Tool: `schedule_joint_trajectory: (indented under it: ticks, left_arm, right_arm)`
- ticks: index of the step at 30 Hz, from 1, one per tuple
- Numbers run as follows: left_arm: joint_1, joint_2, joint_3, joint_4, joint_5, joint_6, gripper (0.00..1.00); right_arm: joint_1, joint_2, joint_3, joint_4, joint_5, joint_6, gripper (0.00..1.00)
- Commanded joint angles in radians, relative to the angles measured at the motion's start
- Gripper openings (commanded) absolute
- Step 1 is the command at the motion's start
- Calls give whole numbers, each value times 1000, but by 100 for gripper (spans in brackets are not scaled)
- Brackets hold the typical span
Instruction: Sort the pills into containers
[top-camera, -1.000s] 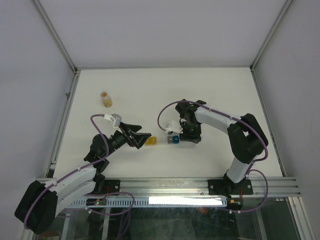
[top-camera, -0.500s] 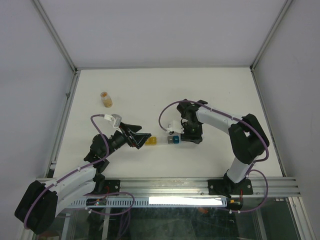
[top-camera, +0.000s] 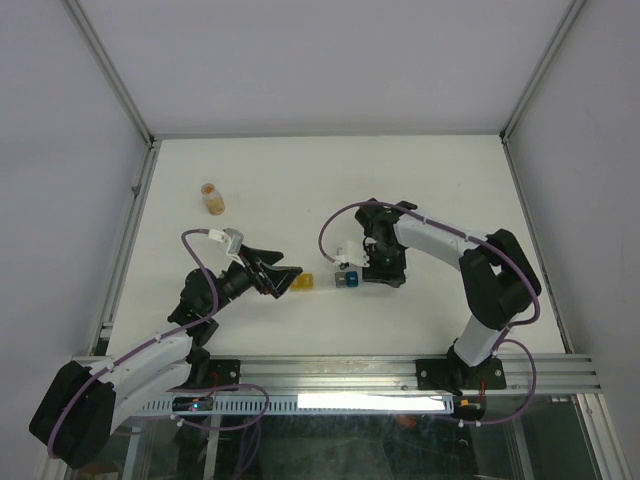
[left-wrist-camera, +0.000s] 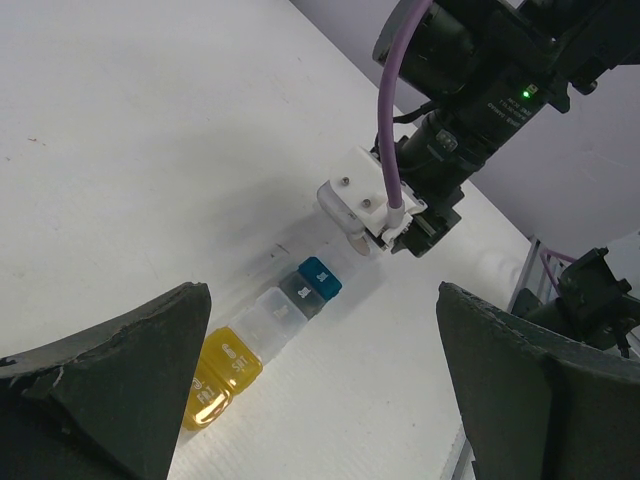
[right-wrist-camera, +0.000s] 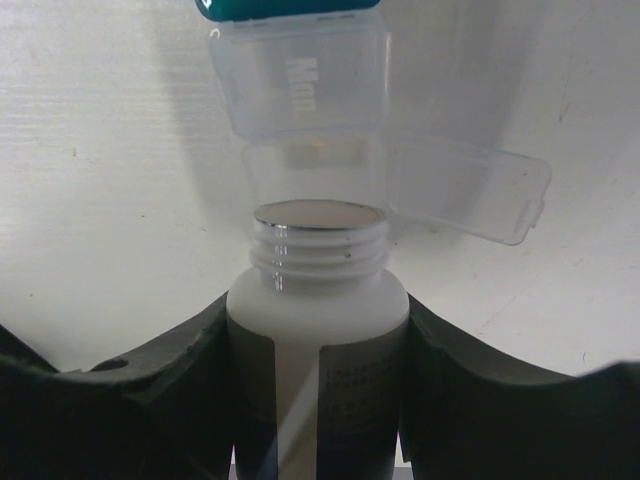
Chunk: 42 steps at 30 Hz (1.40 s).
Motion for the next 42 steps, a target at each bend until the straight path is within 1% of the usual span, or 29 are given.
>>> schedule_joint_trajectory:
  ticks: [1,2,4,5,7,9,12,16,20,24,28,32,36,40,42]
  left_arm:
    - [5,-10,-3,26,-16,25,99]
    - [5,-9,-3,27,-15,25,99]
    - [5,-6,-4,31,-15,25,99]
    - [5,-4,-4,32,-14,24,99]
    - [5,-5,-3,29,-11,24,99]
    - [5,-9,-6,27,-15,23,99]
    - [5,-14,-8,26,-13,24,99]
    - [5,-14,-8,26,-14,23,99]
    - [5,-19,-11,24,-15,22,99]
    - [5,-32,-15,26,-11,14,99]
    - [5,-59,-16,19,-3,-4,99]
    - [5,-84,-8,-7,-6,-18,99]
    - [5,-89,16,-53,-12,-41,99]
    - [5,-63,54,-140,-72,-75,99]
    - [6,-34,84,-226,-105,-89,99]
  right_arm:
    - [4,-52,24,-22,3,-1,3]
    - [4,-54,30,-30,-26,1,3]
    - [5,-64,-16,39,45,-16,3]
    - [3,-50,-5,20,51,-8,3]
    - [3,-49,23,-18,-7,2,3]
    - [4,-64,4,18,13,-8,3]
    - [4,-50,27,-19,-10,-2,3]
    - [5,-53,21,-13,-10,-1,3]
    - [1,-76,13,-9,-30,7,3]
    - [-24,-132,-4,11,-102,27,3]
    - [-66,-218,-46,76,-211,62,3]
    - [-122,-328,-107,181,-423,111,3]
    - [-181,-399,-171,315,-661,204,3]
    - [-215,-424,-161,346,-807,253,2]
    - [-233,-449,-163,380,-878,290,2]
